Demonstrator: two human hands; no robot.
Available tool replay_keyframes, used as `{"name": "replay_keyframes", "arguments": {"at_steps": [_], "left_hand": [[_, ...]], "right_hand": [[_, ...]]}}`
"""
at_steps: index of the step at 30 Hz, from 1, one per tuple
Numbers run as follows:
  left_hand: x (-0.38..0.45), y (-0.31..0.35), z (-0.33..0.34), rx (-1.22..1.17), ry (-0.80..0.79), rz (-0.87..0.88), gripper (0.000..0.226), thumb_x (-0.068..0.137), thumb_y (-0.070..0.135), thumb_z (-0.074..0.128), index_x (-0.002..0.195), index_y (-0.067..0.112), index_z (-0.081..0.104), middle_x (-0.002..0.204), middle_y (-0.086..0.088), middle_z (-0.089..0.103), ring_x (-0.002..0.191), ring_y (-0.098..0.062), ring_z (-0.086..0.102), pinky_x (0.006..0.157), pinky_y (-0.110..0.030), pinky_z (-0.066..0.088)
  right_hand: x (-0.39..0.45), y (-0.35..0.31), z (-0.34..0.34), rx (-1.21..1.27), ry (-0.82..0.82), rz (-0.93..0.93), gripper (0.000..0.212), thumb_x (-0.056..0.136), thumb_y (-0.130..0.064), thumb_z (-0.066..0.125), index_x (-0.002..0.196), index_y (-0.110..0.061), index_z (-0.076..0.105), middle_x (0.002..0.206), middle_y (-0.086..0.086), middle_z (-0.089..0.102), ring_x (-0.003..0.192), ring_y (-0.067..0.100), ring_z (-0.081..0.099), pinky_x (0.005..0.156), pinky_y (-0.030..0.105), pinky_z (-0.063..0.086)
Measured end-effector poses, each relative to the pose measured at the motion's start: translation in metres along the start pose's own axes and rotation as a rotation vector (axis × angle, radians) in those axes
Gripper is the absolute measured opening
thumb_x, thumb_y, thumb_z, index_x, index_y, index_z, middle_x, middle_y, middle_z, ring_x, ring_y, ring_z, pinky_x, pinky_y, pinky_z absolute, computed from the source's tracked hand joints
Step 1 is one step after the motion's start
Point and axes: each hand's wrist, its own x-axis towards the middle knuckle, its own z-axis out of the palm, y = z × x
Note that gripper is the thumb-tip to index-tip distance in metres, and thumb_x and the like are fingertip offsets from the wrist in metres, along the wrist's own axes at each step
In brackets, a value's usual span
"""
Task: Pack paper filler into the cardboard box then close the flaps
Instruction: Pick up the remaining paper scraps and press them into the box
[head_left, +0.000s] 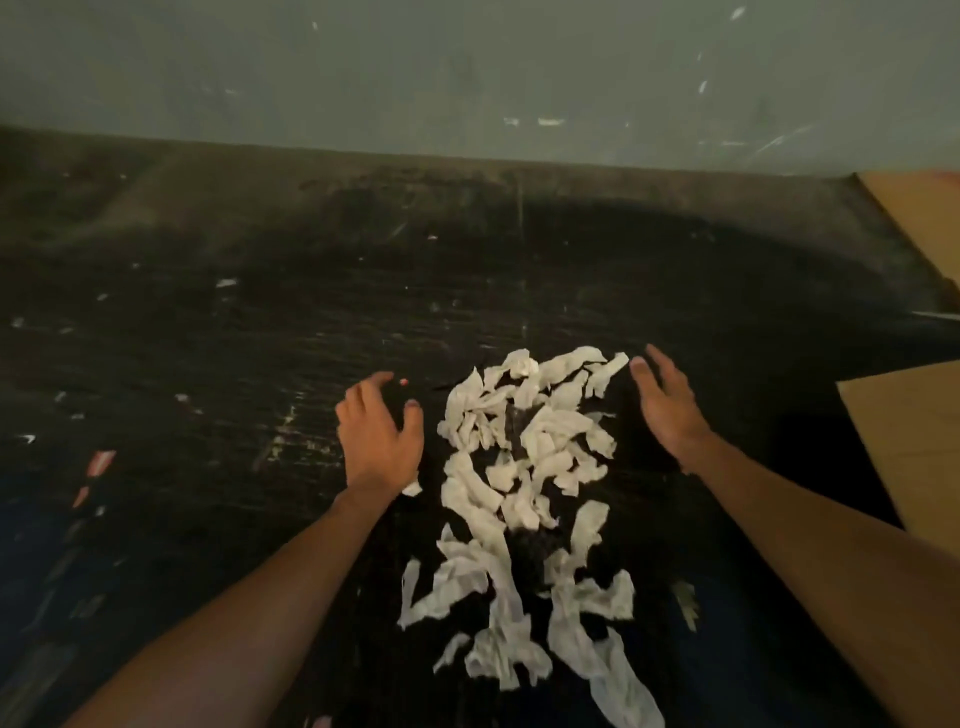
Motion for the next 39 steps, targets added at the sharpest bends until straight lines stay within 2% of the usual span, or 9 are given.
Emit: {"name": "replay_keyframes", "arguments": {"at_steps": [6,10,18,22,27,30,33,36,39], "left_hand": [[0.071,0.018,0.040,0.009,-0.494,0.010,0.065,0.100,0.046,0.044,0.156,0.020,0.023,0.160,-0.011,0.029,0.148,-0.029,0.023,0.120,-0.049,0.018],[0.062,0.051,0.040,-0.210,-0.728,-0.107,0.061,0.100,0.060,0.024,0.149,0.029,0.039,0.154,0.000,0.042,0.138,-0.020,0.038,0.109,-0.036,0.031],[-0.006,0.051,-0.026,-0.239,-0.722,0.056,0.058,0.104,0.052,0.024,0.112,0.024,0.074,0.118,0.003,0.071,0.112,-0.010,0.063,0.106,-0.036,0.042],[-0.062,0.028,-0.068,-0.216,-0.766,0.398,0.056,0.104,0.046,0.028,0.093,0.018,0.075,0.092,0.010,0.072,0.093,-0.005,0.066,0.091,-0.036,0.049],[-0.098,-0.016,-0.085,0.142,-0.579,0.696,0.054,0.091,0.071,0.039,0.113,0.025,0.057,0.133,0.004,0.049,0.131,-0.016,0.036,0.107,-0.048,0.036],[-0.100,-0.024,-0.080,0.307,-0.696,0.655,0.111,0.065,0.092,0.049,0.153,0.032,0.017,0.166,0.000,-0.008,0.150,-0.028,-0.017,0.119,-0.055,-0.003],[-0.102,-0.034,-0.062,0.554,-0.856,0.696,0.131,0.052,0.098,0.044,0.152,0.041,-0.018,0.159,0.004,-0.036,0.142,-0.029,-0.039,0.115,-0.055,-0.018],[-0.106,-0.048,-0.052,0.556,-0.775,0.746,0.121,0.059,0.095,0.047,0.155,0.040,0.001,0.165,0.001,-0.009,0.150,-0.029,-0.018,0.118,-0.053,-0.010],[-0.114,-0.055,-0.049,0.421,-0.602,0.740,0.091,0.072,0.082,0.052,0.147,0.033,0.033,0.143,-0.002,0.037,0.133,-0.026,0.033,0.111,-0.048,0.028]], "right_hand": [[0.040,-0.014,0.036,-0.233,-0.204,-0.054,0.071,0.090,-0.076,0.021,0.153,-0.044,0.015,0.166,0.001,0.010,0.152,0.025,0.000,0.117,0.061,-0.007],[0.007,-0.036,0.066,0.119,-0.426,-0.104,0.062,0.094,-0.069,0.030,0.152,-0.045,0.021,0.162,-0.008,0.022,0.149,0.019,0.018,0.115,0.044,0.018],[-0.100,-0.042,0.054,0.321,-0.538,-0.304,0.048,0.100,-0.044,0.040,0.145,-0.027,0.046,0.142,-0.006,0.054,0.130,0.003,0.050,0.105,0.023,0.042],[-0.156,-0.019,0.031,-0.048,-0.660,-0.638,0.057,0.096,-0.054,0.045,0.145,-0.025,0.047,0.129,-0.010,0.055,0.119,0.007,0.053,0.098,0.028,0.046],[-0.181,0.007,0.025,-0.407,-0.478,-1.038,0.064,0.086,-0.064,0.058,0.138,-0.026,0.054,0.127,0.003,0.052,0.126,0.022,0.043,0.105,0.054,0.034],[-0.178,0.005,0.030,-0.666,-0.521,-0.910,0.098,0.071,-0.087,0.049,0.153,-0.048,0.012,0.164,0.007,-0.002,0.149,0.033,-0.015,0.113,0.068,-0.010],[-0.178,0.018,0.046,-0.868,-0.626,-0.959,0.105,0.066,-0.093,0.046,0.149,-0.056,-0.006,0.161,0.004,-0.030,0.143,0.038,-0.033,0.106,0.072,-0.018],[-0.178,0.037,0.057,-0.960,-0.614,-1.015,0.096,0.069,-0.094,0.037,0.151,-0.055,0.006,0.166,0.004,-0.007,0.149,0.042,-0.007,0.108,0.076,-0.004],[-0.177,0.044,0.060,-0.905,-0.538,-0.993,0.077,0.079,-0.085,0.038,0.146,-0.050,0.031,0.160,0.001,0.026,0.145,0.033,0.024,0.111,0.066,0.020]]}}
